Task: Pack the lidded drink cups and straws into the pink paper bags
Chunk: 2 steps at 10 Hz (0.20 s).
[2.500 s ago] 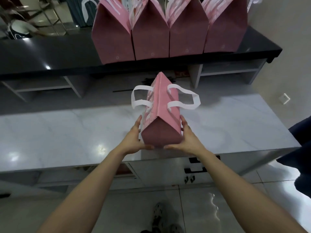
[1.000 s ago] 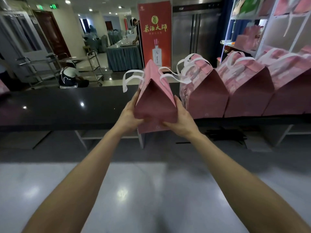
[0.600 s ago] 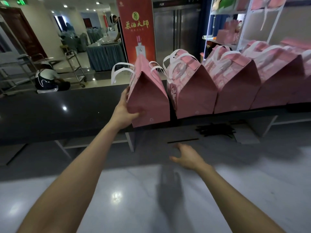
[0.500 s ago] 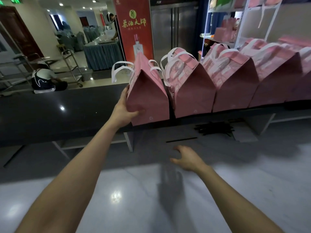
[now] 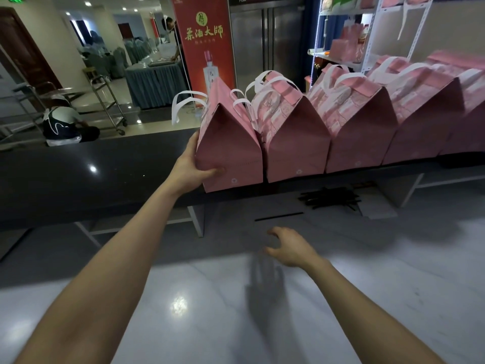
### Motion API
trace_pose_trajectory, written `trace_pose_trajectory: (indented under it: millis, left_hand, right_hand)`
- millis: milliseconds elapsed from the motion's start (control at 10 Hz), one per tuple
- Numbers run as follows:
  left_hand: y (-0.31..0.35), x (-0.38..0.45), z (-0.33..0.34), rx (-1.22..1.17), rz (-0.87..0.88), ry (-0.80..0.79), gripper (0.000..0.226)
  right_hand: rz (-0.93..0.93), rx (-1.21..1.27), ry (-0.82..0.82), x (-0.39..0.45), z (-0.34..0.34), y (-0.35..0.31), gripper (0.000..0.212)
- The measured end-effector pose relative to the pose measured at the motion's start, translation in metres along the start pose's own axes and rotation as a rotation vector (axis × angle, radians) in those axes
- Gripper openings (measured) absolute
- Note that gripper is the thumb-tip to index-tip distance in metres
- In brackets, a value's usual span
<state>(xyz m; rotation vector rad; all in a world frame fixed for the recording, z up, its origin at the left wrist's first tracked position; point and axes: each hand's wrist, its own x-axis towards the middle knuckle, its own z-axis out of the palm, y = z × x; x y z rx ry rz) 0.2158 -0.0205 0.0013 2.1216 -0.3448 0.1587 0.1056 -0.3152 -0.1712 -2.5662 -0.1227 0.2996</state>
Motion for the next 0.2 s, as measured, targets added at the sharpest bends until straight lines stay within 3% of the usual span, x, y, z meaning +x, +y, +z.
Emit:
trace_pose_trajectory:
  millis: [200]
  left_hand:
    - [0.0001, -0.0096, -0.0066, -0.033, -0.024, 0.016, 0.139]
  right_hand:
    - [-0.001, 0.004, 0.008, -0.0011, -0.0042, -0.001, 0.071]
